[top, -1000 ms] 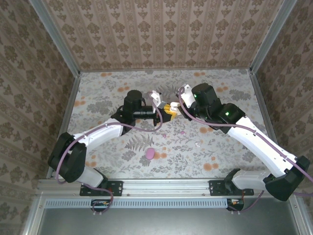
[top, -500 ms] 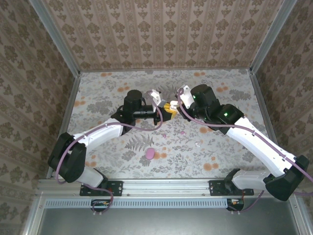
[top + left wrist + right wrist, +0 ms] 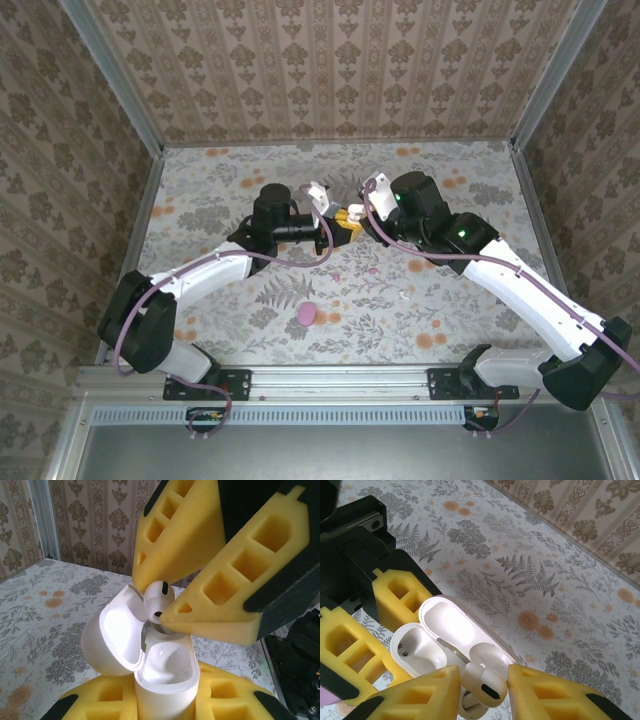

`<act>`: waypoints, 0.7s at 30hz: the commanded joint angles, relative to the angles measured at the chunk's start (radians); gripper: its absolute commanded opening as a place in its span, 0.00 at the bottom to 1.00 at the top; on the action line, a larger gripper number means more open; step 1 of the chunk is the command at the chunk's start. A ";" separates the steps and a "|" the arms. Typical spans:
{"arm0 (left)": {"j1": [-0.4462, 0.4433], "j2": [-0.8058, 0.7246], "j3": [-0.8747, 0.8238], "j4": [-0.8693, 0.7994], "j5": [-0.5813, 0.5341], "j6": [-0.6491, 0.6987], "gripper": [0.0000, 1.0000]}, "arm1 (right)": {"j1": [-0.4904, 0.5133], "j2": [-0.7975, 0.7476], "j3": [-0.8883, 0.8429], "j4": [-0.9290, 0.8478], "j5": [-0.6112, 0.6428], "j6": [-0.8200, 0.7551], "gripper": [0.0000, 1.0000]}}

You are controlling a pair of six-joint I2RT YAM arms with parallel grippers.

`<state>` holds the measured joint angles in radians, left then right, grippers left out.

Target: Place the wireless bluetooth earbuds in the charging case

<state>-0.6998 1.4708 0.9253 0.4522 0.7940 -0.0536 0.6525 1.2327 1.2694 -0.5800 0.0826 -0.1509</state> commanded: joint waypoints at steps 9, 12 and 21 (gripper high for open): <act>-0.007 -0.044 0.007 0.098 -0.009 -0.021 0.08 | 0.008 -0.020 -0.013 -0.002 -0.062 0.022 0.42; -0.007 -0.045 0.001 0.115 -0.011 -0.028 0.07 | 0.007 -0.027 -0.012 0.002 -0.082 0.033 0.44; -0.006 -0.037 0.004 0.134 -0.012 -0.037 0.08 | -0.009 -0.028 0.017 -0.007 -0.125 0.112 0.49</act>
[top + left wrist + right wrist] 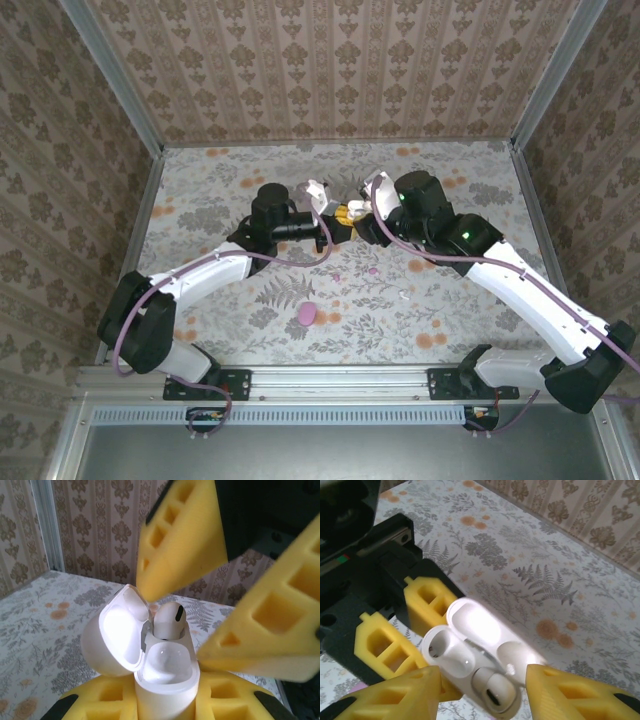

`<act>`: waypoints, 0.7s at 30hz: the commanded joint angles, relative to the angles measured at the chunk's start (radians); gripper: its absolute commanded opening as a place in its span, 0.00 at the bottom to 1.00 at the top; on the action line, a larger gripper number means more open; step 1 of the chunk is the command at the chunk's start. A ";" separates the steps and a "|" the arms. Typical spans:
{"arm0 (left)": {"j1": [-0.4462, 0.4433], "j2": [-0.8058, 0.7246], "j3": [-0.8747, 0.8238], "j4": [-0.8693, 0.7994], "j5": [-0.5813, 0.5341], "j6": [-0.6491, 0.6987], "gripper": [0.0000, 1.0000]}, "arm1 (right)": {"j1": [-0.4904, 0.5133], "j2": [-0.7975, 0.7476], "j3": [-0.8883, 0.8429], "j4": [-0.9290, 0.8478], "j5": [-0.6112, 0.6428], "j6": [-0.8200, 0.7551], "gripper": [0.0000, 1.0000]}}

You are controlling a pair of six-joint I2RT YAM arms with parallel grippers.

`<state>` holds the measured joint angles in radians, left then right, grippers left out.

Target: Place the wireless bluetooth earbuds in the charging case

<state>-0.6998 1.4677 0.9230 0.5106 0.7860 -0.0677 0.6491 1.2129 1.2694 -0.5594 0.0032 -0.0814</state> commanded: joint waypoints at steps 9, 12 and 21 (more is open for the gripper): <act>-0.004 -0.036 0.000 0.078 -0.015 -0.006 0.07 | -0.049 -0.077 0.055 0.000 -0.064 0.170 0.56; -0.005 -0.034 0.002 0.078 -0.013 -0.003 0.07 | -0.085 -0.109 0.061 0.008 -0.096 0.230 0.59; -0.004 -0.039 -0.010 0.088 -0.014 0.016 0.07 | -0.194 -0.126 0.045 -0.014 -0.149 0.371 0.55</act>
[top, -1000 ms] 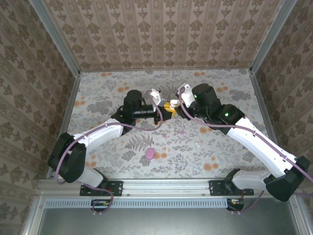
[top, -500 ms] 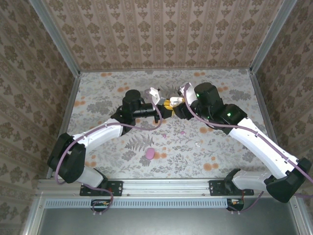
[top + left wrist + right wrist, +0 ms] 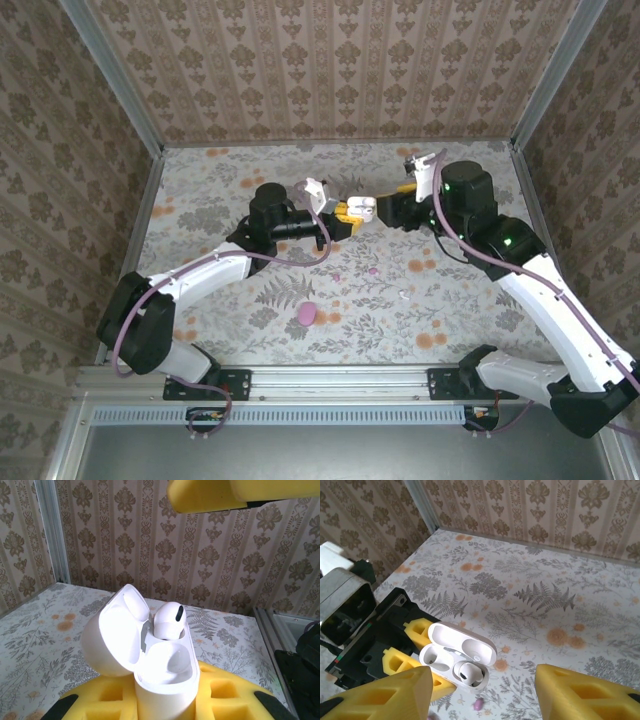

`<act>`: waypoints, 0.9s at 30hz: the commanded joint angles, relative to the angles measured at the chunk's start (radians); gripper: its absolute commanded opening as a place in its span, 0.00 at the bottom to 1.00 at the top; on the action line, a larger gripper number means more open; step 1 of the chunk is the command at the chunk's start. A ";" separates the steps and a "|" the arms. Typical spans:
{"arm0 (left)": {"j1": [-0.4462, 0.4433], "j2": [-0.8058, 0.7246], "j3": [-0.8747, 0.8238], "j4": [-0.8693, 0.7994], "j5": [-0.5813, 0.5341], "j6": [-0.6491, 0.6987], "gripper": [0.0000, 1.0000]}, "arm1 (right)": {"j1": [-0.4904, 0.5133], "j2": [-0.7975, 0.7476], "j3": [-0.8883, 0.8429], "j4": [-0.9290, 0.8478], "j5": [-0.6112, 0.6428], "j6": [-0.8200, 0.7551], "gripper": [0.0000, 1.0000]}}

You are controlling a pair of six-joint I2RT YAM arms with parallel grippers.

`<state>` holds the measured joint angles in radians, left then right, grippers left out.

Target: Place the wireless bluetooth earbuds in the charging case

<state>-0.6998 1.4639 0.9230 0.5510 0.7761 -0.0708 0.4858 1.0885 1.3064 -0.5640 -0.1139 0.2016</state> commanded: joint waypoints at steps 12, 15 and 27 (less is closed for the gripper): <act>0.012 -0.134 -0.091 -0.031 -0.080 0.120 0.06 | -0.340 0.095 -0.211 -0.302 -0.159 0.368 0.51; 0.017 -0.152 -0.109 -0.033 -0.085 0.121 0.06 | -0.333 0.163 -0.305 -0.310 -0.225 0.354 0.48; 0.027 -0.171 -0.113 -0.044 -0.083 0.119 0.06 | -0.128 0.492 -0.268 -0.363 -0.070 0.207 0.50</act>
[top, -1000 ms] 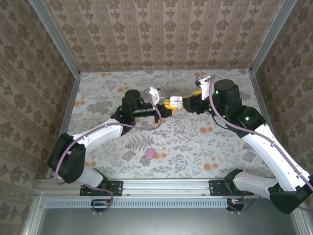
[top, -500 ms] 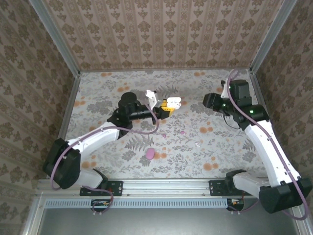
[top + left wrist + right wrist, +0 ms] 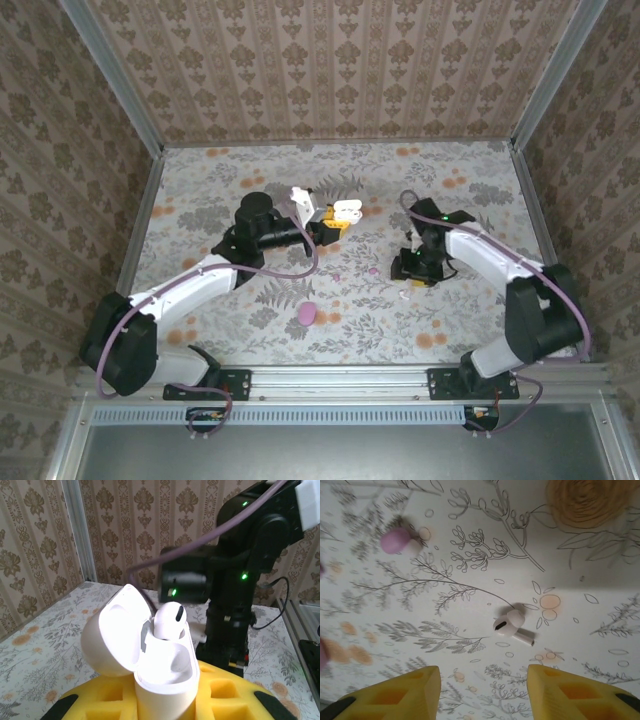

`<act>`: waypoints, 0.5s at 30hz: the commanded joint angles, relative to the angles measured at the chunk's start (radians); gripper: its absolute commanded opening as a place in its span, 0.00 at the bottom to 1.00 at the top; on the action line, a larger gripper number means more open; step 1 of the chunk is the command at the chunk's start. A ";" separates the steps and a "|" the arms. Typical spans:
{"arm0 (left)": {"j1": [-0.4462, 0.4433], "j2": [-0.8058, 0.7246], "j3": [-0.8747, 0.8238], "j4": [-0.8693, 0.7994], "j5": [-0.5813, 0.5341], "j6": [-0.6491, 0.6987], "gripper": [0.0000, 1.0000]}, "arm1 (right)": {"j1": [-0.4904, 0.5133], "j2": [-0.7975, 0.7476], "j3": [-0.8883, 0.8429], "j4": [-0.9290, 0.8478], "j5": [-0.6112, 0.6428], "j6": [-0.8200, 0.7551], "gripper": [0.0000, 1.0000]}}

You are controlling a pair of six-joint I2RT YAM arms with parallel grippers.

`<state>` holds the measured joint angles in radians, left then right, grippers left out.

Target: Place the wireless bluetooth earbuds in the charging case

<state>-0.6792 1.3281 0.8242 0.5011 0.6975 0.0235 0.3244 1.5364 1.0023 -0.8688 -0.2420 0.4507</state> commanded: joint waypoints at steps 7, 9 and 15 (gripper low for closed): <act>0.013 -0.070 -0.038 -0.004 -0.022 0.032 0.06 | 0.066 0.131 0.070 -0.057 0.152 -0.069 0.50; 0.016 -0.075 -0.040 -0.005 -0.023 0.031 0.06 | 0.072 0.144 0.061 -0.045 0.170 -0.073 0.51; 0.018 -0.066 -0.039 0.002 -0.016 0.024 0.06 | 0.080 0.198 0.070 -0.033 0.155 -0.099 0.51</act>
<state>-0.6659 1.2758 0.7914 0.5007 0.6796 0.0307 0.3943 1.7061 1.0523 -0.8749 -0.1085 0.3813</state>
